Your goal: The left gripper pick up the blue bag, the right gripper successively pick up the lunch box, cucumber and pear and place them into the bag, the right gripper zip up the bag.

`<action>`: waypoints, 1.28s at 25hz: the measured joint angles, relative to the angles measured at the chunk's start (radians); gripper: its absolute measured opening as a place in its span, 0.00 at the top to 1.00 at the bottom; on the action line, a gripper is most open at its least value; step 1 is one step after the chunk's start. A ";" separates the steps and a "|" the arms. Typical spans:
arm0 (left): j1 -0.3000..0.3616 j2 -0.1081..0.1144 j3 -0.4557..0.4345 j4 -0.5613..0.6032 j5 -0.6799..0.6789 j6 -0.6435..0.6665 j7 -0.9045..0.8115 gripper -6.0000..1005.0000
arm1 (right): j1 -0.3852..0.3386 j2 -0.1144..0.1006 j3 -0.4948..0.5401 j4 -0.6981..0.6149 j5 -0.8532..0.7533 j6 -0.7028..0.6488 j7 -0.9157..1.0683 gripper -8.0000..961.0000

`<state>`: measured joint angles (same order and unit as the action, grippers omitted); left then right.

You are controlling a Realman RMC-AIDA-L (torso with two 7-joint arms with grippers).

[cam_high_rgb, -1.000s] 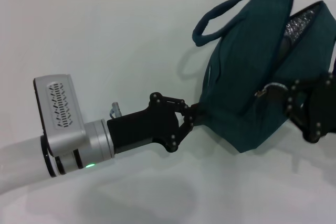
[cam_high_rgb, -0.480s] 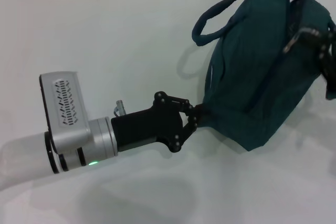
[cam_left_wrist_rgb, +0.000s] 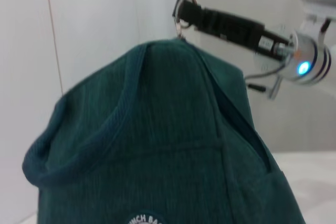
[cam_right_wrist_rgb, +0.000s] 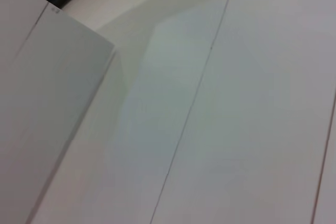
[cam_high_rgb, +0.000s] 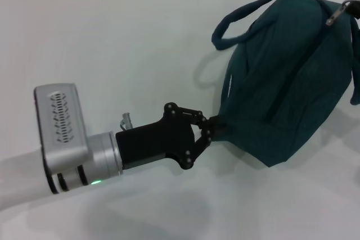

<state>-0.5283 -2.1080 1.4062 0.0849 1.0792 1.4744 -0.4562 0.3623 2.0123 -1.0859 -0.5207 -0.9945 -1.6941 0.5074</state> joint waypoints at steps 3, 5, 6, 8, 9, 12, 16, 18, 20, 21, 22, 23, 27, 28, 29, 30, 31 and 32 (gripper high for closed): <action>0.018 0.000 0.000 -0.005 -0.042 0.061 0.000 0.86 | 0.001 0.001 -0.005 0.000 0.001 -0.018 -0.012 0.98; 0.033 0.000 0.001 -0.005 -0.066 0.096 0.001 0.86 | 0.002 0.001 -0.011 0.000 0.001 -0.028 -0.013 0.98; 0.042 0.000 0.001 -0.005 -0.078 0.114 0.001 0.86 | 0.002 0.001 -0.014 0.001 0.001 -0.029 -0.014 0.98; 0.053 0.000 0.001 -0.008 -0.102 0.142 -0.002 0.86 | 0.003 0.001 -0.024 0.001 0.001 -0.030 -0.019 0.98; 0.057 0.000 0.001 -0.011 -0.110 0.152 -0.004 0.86 | 0.003 0.000 -0.034 0.001 0.001 -0.030 -0.025 0.98; 0.068 0.001 0.001 -0.012 -0.130 0.175 -0.011 0.82 | 0.003 0.001 -0.057 0.001 0.001 -0.032 -0.042 0.98; 0.074 0.000 0.000 -0.013 -0.173 0.203 -0.065 0.74 | 0.006 0.002 -0.078 0.001 0.003 -0.033 -0.050 0.98; 0.073 0.000 0.001 -0.013 -0.203 0.212 -0.116 0.71 | 0.010 0.002 -0.088 0.001 0.003 -0.032 -0.050 0.98; 0.067 0.000 0.001 -0.010 -0.220 0.214 -0.160 0.67 | 0.015 0.002 -0.096 0.001 0.003 -0.029 -0.050 0.98; 0.059 0.000 0.002 -0.007 -0.224 0.214 -0.183 0.62 | 0.017 0.002 -0.100 0.001 0.003 -0.028 -0.050 0.98; 0.052 0.000 0.002 -0.004 -0.226 0.215 -0.200 0.58 | 0.019 0.002 -0.103 0.001 0.003 -0.027 -0.051 0.98; 0.042 0.000 0.002 -0.003 -0.227 0.215 -0.217 0.53 | 0.021 0.003 -0.105 0.001 0.004 -0.027 -0.051 0.98; 0.016 0.000 0.002 -0.002 -0.228 0.228 -0.271 0.35 | 0.025 0.005 -0.106 0.001 0.004 -0.025 -0.052 0.98; 0.012 0.000 0.002 -0.003 -0.226 0.230 -0.279 0.30 | 0.026 0.005 -0.107 0.001 0.004 -0.024 -0.053 0.98; 0.009 0.000 0.002 -0.004 -0.225 0.231 -0.284 0.26 | 0.026 0.006 -0.109 0.001 0.004 -0.024 -0.055 0.98; 0.008 0.000 0.000 -0.004 -0.226 0.230 -0.287 0.21 | 0.027 0.006 -0.115 0.001 0.004 -0.023 -0.059 0.98; 0.009 0.000 0.000 -0.004 -0.228 0.230 -0.287 0.21 | 0.027 0.006 -0.125 0.001 0.004 -0.022 -0.066 0.98; 0.012 0.001 -0.003 -0.004 -0.235 0.228 -0.288 0.21 | 0.027 0.006 -0.136 0.002 0.004 -0.023 -0.071 0.98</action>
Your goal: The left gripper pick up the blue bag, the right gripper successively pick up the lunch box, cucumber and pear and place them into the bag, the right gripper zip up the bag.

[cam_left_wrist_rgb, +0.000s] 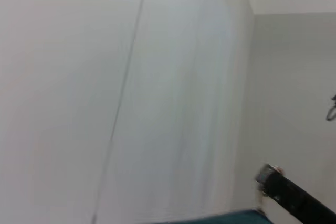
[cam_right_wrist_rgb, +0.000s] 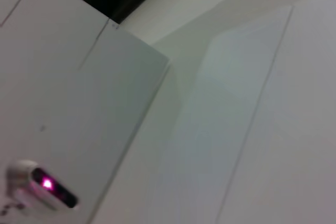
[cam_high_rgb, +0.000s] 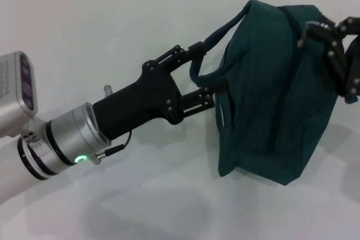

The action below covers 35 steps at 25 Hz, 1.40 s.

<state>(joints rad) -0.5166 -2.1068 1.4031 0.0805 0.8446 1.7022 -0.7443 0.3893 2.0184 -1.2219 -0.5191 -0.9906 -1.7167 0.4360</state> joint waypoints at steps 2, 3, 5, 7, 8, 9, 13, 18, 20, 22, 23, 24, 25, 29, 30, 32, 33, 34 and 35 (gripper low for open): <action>0.004 0.005 -0.003 0.000 -0.025 -0.002 -0.002 0.20 | 0.000 0.000 -0.024 0.000 0.000 -0.006 -0.009 0.98; 0.007 0.008 -0.003 -0.001 -0.046 -0.003 -0.003 0.19 | 0.000 0.000 -0.034 0.000 0.000 -0.009 -0.010 0.98; 0.016 0.013 -0.004 0.001 -0.078 -0.003 -0.012 0.19 | 0.001 0.000 -0.055 0.001 0.000 -0.015 -0.012 0.98; 0.027 0.019 -0.004 0.008 -0.096 0.000 -0.027 0.19 | 0.002 0.001 -0.078 0.002 0.004 -0.013 -0.024 0.98; 0.038 0.023 -0.004 0.019 -0.100 0.003 -0.045 0.19 | 0.003 0.002 -0.094 0.007 0.015 -0.010 -0.035 0.98; 0.047 0.025 -0.004 0.027 -0.099 0.004 -0.057 0.19 | 0.005 0.002 -0.116 0.016 0.038 -0.008 -0.052 0.98; 0.091 0.039 0.002 0.042 -0.086 0.012 -0.107 0.19 | 0.015 0.003 -0.260 0.052 0.190 0.006 -0.145 0.98; 0.138 0.047 0.004 0.044 -0.034 0.074 -0.122 0.19 | 0.016 0.003 -0.430 0.039 0.336 0.081 -0.244 0.98; 0.150 0.041 0.004 0.044 -0.026 0.080 -0.120 0.19 | 0.016 0.003 -0.457 0.034 0.356 0.099 -0.261 0.98; 0.157 0.033 0.004 0.044 -0.019 0.079 -0.113 0.19 | 0.017 0.003 -0.467 0.031 0.364 0.109 -0.264 0.98; 0.158 0.027 0.004 0.044 -0.015 0.076 -0.109 0.20 | 0.018 0.003 -0.470 0.030 0.367 0.113 -0.264 0.98; 0.159 0.024 0.004 0.044 -0.012 0.071 -0.104 0.20 | 0.021 0.004 -0.475 0.030 0.369 0.119 -0.265 0.98; 0.158 0.021 0.003 0.044 -0.011 0.063 -0.100 0.20 | 0.023 0.004 -0.478 0.030 0.370 0.121 -0.265 0.98; 0.139 0.016 0.002 0.039 -0.011 0.017 -0.096 0.20 | 0.033 0.005 -0.491 0.031 0.371 0.128 -0.266 0.98; 0.132 0.016 0.003 0.038 -0.011 0.006 -0.096 0.20 | 0.034 0.005 -0.493 0.032 0.372 0.128 -0.266 0.98; 0.118 0.013 0.003 0.037 -0.011 -0.008 -0.096 0.21 | 0.034 0.005 -0.495 0.033 0.375 0.128 -0.266 0.98; 0.112 0.012 0.003 0.037 -0.011 -0.013 -0.095 0.21 | 0.034 0.005 -0.496 0.034 0.376 0.128 -0.266 0.98; 0.108 0.011 0.003 0.037 -0.010 -0.016 -0.095 0.21 | 0.034 0.005 -0.496 0.035 0.378 0.129 -0.265 0.98; 0.101 0.009 0.003 0.037 -0.010 -0.022 -0.094 0.21 | 0.034 0.005 -0.497 0.036 0.381 0.129 -0.264 0.98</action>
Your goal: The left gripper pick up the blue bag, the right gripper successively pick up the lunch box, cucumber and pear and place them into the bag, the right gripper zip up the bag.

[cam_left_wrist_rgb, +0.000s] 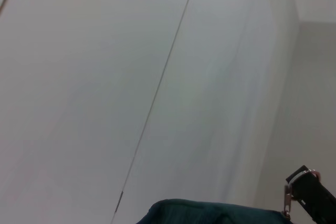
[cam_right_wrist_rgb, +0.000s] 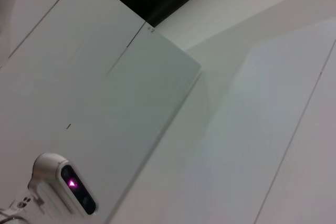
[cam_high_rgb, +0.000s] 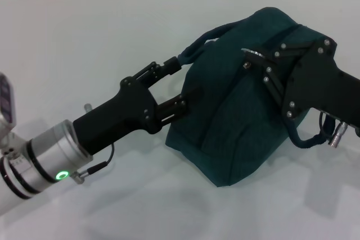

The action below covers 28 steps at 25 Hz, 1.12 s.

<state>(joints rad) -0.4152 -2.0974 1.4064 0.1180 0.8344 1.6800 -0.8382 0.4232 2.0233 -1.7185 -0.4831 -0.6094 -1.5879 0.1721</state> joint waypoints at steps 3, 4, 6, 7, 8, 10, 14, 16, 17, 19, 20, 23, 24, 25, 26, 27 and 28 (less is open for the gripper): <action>-0.021 -0.001 0.001 -0.003 0.000 -0.021 0.000 0.23 | 0.000 0.000 0.000 0.001 0.011 0.000 0.002 0.98; -0.025 -0.001 0.002 -0.004 0.000 -0.026 0.000 0.25 | 0.000 0.000 -0.001 0.001 0.014 0.001 0.002 0.98; -0.029 -0.001 0.003 -0.004 0.000 -0.037 0.000 0.29 | 0.000 0.000 0.000 0.002 0.015 0.001 0.003 0.98; -0.029 -0.001 0.003 -0.002 0.000 -0.044 0.003 0.31 | 0.000 0.000 0.000 0.002 0.015 0.001 0.003 0.98; -0.029 -0.001 0.003 0.000 0.000 -0.052 0.008 0.33 | 0.000 0.000 0.001 0.003 0.015 0.001 0.003 0.98; -0.031 -0.003 0.003 0.003 0.000 -0.061 0.025 0.37 | -0.001 0.000 0.001 0.003 0.015 0.001 0.002 0.98; -0.037 -0.004 0.003 0.003 0.000 -0.064 0.053 0.47 | -0.002 0.000 0.005 0.003 0.023 0.001 0.000 0.98; -0.040 -0.004 0.003 0.004 -0.001 -0.064 0.066 0.57 | -0.005 0.000 0.006 0.003 0.038 0.001 0.001 0.98; -0.041 -0.004 0.003 0.004 -0.001 -0.064 0.072 0.61 | -0.006 0.000 0.006 0.004 0.042 0.001 0.002 0.98; -0.043 -0.005 0.003 0.004 -0.001 -0.064 0.098 0.70 | -0.007 0.000 0.005 0.005 0.059 0.008 0.006 0.98; -0.044 -0.005 0.003 0.004 -0.001 -0.064 0.111 0.73 | -0.007 0.000 0.003 0.006 0.064 0.014 0.011 0.98; -0.052 -0.008 0.003 0.002 -0.001 -0.065 0.135 0.84 | -0.007 -0.001 0.001 0.007 0.068 0.030 0.040 0.98; -0.056 -0.008 0.003 0.001 0.000 -0.066 0.142 0.88 | -0.007 -0.001 0.001 0.009 0.068 0.032 0.050 0.98; -0.060 -0.009 0.003 -0.001 0.000 -0.066 0.146 0.89 | -0.008 -0.002 0.001 0.012 0.068 0.033 0.057 0.98; -0.063 -0.009 0.003 -0.001 -0.001 -0.066 0.148 0.91 | -0.007 -0.002 0.002 0.015 0.068 0.033 0.060 0.98; -0.066 -0.009 0.003 -0.001 -0.002 -0.066 0.148 0.92 | -0.007 -0.002 0.002 0.018 0.068 0.033 0.062 0.98; -0.068 -0.009 0.003 -0.002 -0.003 -0.067 0.148 0.93 | -0.006 -0.002 0.002 0.021 0.068 0.034 0.063 0.98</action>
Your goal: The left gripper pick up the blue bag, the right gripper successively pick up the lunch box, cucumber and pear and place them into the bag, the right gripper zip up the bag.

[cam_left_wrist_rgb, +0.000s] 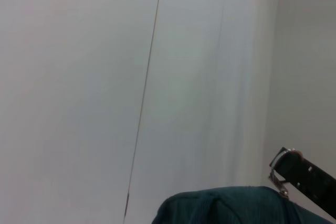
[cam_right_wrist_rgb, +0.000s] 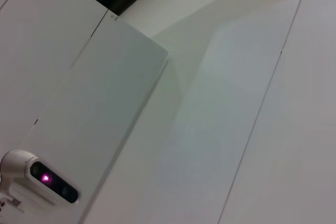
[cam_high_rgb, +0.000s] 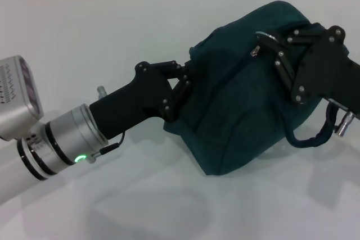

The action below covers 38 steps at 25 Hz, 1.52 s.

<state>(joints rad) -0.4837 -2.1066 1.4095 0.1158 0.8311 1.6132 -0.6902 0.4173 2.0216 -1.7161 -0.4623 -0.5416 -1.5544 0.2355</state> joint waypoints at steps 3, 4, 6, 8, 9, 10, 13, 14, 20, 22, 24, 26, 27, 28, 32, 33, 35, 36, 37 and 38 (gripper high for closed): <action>-0.002 0.000 -0.002 0.001 -0.004 -0.002 0.007 0.94 | 0.000 0.000 0.000 0.009 0.000 -0.005 0.008 0.98; -0.002 0.001 -0.002 0.002 -0.004 -0.004 0.012 0.94 | -0.001 0.000 0.002 0.010 0.001 -0.006 0.019 0.98; -0.003 0.001 -0.001 0.002 -0.004 -0.009 0.022 0.94 | -0.002 0.000 0.005 0.013 0.012 -0.007 0.061 0.98; -0.001 0.002 0.000 0.001 -0.005 -0.015 0.039 0.94 | -0.002 -0.001 0.006 0.022 0.031 -0.007 0.120 0.98; 0.001 0.001 0.000 0.000 -0.005 -0.020 0.052 0.94 | -0.002 -0.002 0.006 0.027 0.038 -0.007 0.140 0.98; 0.003 0.001 0.000 0.000 -0.005 -0.026 0.063 0.94 | -0.001 -0.002 0.006 0.033 0.048 -0.007 0.163 0.98; 0.006 -0.001 0.000 0.000 -0.006 -0.044 0.074 0.94 | 0.004 -0.005 0.012 0.049 0.072 -0.004 0.215 0.98; 0.006 -0.001 0.000 -0.001 -0.006 -0.050 0.075 0.94 | 0.004 -0.005 0.018 0.054 0.077 -0.002 0.229 0.98; 0.001 0.000 -0.001 -0.002 -0.006 -0.071 0.075 0.94 | 0.011 -0.006 0.076 0.096 0.087 0.003 0.309 0.98; 0.002 0.001 -0.006 -0.001 -0.009 -0.071 0.076 0.94 | 0.011 -0.006 0.093 0.110 0.087 0.004 0.310 0.98; 0.005 0.002 -0.009 0.001 -0.021 -0.071 0.078 0.94 | 0.010 -0.006 0.106 0.121 0.087 0.005 0.313 0.98; 0.007 0.002 -0.010 0.002 -0.033 -0.072 0.082 0.94 | 0.008 -0.006 0.121 0.127 0.088 0.011 0.317 0.98; 0.008 0.002 -0.010 0.001 -0.038 -0.073 0.084 0.94 | 0.007 -0.006 0.127 0.129 0.089 0.014 0.319 0.98; 0.008 0.002 -0.010 0.000 -0.041 -0.073 0.084 0.94 | 0.007 -0.006 0.137 0.135 0.089 0.020 0.319 0.98; 0.008 0.004 -0.011 -0.003 -0.059 -0.079 0.084 0.94 | 0.004 -0.007 0.164 0.153 0.097 0.026 0.320 0.97; 0.008 0.004 -0.011 -0.003 -0.060 -0.080 0.084 0.94 | 0.002 -0.008 0.166 0.153 0.099 0.026 0.321 0.97; 0.008 0.004 -0.011 -0.003 -0.067 -0.085 0.084 0.94 | 0.001 -0.009 0.171 0.154 0.100 0.028 0.321 0.97; 0.008 0.005 -0.011 -0.003 -0.071 -0.087 0.084 0.94 | 0.001 -0.009 0.177 0.156 0.100 0.032 0.321 0.97; 0.009 0.005 -0.011 -0.003 -0.076 -0.089 0.084 0.94 | 0.001 -0.009 0.183 0.159 0.100 0.035 0.321 0.97; 0.009 0.005 -0.010 -0.002 -0.080 -0.090 0.084 0.94 | 0.000 -0.009 0.190 0.162 0.100 0.037 0.321 0.97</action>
<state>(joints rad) -0.4747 -2.1019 1.3990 0.1133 0.7513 1.5228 -0.6058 0.4175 2.0124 -1.5260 -0.2999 -0.4416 -1.5174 0.5568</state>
